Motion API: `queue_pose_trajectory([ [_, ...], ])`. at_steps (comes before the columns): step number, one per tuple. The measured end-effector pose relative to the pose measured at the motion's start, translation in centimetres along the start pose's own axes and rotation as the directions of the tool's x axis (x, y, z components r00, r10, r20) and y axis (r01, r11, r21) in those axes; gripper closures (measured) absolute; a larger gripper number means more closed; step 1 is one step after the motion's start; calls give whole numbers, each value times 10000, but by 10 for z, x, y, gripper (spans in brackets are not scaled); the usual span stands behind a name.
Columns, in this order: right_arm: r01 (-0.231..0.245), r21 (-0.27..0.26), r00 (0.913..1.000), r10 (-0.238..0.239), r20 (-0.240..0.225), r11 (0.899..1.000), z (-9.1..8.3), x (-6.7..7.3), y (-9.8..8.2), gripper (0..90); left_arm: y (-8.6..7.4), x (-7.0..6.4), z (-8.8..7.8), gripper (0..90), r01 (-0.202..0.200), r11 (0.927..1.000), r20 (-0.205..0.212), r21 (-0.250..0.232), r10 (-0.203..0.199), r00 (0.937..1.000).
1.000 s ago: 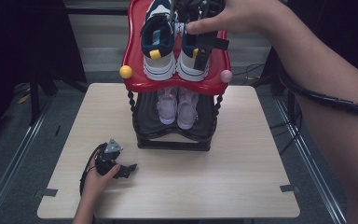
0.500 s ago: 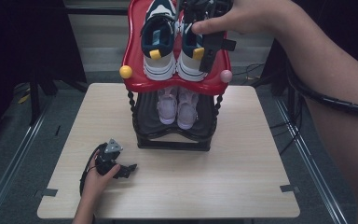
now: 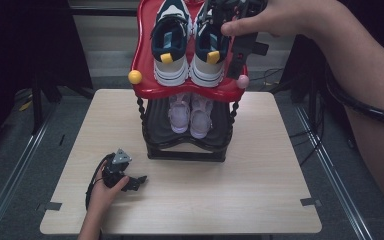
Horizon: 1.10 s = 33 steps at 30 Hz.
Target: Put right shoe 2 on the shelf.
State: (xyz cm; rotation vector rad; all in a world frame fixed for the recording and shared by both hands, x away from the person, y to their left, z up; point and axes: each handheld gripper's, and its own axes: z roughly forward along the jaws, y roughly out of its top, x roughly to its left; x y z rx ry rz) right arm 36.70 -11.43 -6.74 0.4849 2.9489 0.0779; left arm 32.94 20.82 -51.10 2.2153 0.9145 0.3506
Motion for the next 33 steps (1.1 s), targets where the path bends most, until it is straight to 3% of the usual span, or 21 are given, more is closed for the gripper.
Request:
queue_pose_trajectory([
  [14, -113, 56, 9993, 115, -342, 9999, 7, 6, -21, 228, 0, 0, 0, 0, -24, 10000, -33, 4, 24, 10000],
  [33, -274, 648, 9962, 326, -807, 9975, 36, 7, -54, 234, 0, 0, 0, 0, -3, 10000, -5, 3, 3, 10000],
])
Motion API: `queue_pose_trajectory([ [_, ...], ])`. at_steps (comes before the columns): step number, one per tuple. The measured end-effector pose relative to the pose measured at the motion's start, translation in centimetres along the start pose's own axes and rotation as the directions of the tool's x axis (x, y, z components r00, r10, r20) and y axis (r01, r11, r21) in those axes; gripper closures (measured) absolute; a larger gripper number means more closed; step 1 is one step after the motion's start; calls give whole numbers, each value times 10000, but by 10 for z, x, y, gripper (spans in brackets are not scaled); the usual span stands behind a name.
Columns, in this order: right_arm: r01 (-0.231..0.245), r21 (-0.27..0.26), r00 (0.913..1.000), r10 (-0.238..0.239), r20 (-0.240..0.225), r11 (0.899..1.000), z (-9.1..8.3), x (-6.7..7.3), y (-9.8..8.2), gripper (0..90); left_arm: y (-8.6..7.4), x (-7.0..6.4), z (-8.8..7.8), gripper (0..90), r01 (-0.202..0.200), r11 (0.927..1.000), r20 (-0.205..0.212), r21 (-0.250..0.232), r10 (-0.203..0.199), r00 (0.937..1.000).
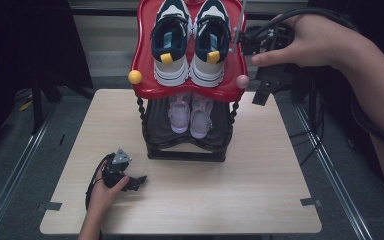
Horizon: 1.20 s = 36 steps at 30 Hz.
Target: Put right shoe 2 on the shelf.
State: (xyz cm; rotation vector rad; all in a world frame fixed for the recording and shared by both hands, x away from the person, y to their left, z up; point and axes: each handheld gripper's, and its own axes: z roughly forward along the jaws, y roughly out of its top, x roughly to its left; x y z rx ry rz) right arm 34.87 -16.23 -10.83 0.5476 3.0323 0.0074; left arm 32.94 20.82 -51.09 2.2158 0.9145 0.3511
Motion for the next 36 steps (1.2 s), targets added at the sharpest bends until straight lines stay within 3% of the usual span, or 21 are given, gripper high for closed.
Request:
queue_pose_trajectory([
  [22, -448, 208, 9988, 452, -191, 9988, 36, -4, -51, 237, 0, 0, 0, 0, 7, 10000, 20, 7, -7, 10000],
  [36, -510, 406, 9979, 526, -378, 9979, 73, -7, -64, 237, 0, 0, 0, 0, -14, 10000, 21, 45, 14, 10000],
])
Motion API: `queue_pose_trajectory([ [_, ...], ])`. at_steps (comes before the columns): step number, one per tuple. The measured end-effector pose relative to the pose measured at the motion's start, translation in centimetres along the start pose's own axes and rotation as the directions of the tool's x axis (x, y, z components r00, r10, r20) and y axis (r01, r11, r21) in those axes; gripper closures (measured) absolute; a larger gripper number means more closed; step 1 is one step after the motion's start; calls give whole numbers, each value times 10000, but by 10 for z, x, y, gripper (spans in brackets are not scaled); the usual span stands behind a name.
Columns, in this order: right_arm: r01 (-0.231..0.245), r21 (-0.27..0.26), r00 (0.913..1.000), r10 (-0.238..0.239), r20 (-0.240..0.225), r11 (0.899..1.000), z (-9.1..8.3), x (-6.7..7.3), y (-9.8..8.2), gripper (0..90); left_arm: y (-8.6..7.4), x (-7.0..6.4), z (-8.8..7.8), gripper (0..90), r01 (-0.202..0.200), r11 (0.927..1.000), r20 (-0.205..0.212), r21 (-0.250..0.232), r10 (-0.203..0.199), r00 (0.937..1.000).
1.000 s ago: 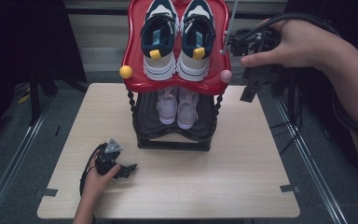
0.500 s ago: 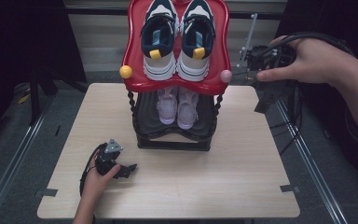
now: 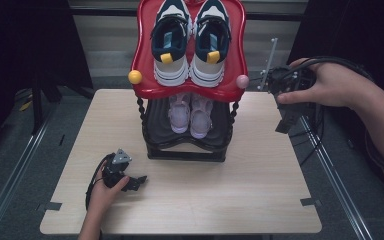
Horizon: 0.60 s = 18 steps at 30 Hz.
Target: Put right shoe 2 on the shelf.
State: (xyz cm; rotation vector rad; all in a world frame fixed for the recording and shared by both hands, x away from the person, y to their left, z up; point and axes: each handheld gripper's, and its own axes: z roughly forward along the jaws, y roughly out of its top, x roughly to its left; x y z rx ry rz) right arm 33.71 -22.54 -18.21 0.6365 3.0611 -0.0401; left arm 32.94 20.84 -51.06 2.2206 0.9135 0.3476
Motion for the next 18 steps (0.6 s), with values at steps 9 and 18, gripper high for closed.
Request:
queue_pose_trajectory([
  [9, -91, -107, 9999, 90, -121, 9999, 22, -3, -9, 233, 0, -1, 0, 0, 90, 9999, -6, -61, -90, 10000],
  [18, -77, -362, 9999, 73, -120, 9993, 40, 0, -18, 233, 0, -1, 0, 0, 88, 9999, -7, -57, -88, 10000],
])
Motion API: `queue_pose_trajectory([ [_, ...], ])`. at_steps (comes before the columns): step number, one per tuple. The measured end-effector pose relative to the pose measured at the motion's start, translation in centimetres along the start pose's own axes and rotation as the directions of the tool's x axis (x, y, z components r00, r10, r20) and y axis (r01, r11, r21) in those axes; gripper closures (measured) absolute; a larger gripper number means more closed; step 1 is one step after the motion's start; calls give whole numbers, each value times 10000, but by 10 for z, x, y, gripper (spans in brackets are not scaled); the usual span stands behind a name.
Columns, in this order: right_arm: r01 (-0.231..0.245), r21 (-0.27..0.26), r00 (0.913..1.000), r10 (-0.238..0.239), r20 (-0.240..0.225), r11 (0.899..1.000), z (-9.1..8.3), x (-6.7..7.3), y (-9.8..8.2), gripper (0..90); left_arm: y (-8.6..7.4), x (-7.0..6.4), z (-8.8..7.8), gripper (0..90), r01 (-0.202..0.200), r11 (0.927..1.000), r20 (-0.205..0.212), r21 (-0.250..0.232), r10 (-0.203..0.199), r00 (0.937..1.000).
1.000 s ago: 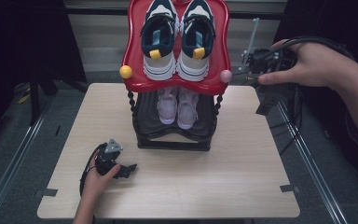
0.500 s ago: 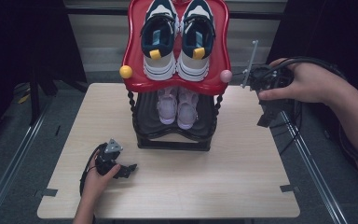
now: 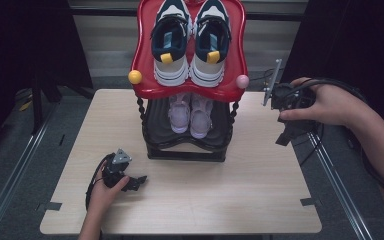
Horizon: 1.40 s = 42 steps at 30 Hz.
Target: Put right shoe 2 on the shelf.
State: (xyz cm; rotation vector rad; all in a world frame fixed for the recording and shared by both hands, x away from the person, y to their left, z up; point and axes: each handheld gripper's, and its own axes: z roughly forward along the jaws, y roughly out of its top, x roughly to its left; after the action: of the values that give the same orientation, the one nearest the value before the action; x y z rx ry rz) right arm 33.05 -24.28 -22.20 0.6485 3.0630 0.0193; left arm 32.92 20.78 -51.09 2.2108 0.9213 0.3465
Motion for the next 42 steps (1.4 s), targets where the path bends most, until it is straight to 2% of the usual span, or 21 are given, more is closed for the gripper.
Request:
queue_pose_trajectory([
  [8, 15, -191, 10000, -16, -62, 9998, 17, 4, -7, 233, 0, 0, 0, 0, 2, 10000, -1, -1, -2, 10000],
  [10, 57, -86, 10000, -57, -33, 9999, 21, 4, -8, 233, 0, 0, 0, 0, 3, 10000, -3, -3, -3, 10000],
  [11, -117, -36, 9999, 117, -104, 9999, 24, 5, -9, 233, 0, 0, 0, 0, 2, 10000, -3, -2, -2, 10000],
  [12, 39, -83, 9999, -40, -119, 10000, 26, 4, -10, 233, 0, 0, 0, 0, 1, 10000, -5, -2, -1, 10000],
  [16, -41, 56, 9999, 42, -110, 10000, 34, 5, -13, 233, 0, 0, 0, 0, 3, 10000, -1, -3, -3, 10000],
  [22, -70, -60, 9999, 70, -84, 10000, 44, 7, -18, 233, 0, 0, 0, 0, 3, 10000, -5, -5, -3, 10000],
  [30, -195, -250, 9994, 188, -288, 9995, 69, 8, -26, 231, 0, 0, 0, 0, 14, 10000, -19, -42, -14, 10000],
  [34, -147, -567, 9991, 125, -394, 9983, 83, 8, -27, 229, 0, 0, 0, 0, 14, 10000, -22, -48, -14, 10000],
  [42, -208, -434, 9978, 180, -631, 9988, 113, 10, -27, 228, 0, 0, 0, 0, 12, 10000, -23, -47, -12, 10000],
])
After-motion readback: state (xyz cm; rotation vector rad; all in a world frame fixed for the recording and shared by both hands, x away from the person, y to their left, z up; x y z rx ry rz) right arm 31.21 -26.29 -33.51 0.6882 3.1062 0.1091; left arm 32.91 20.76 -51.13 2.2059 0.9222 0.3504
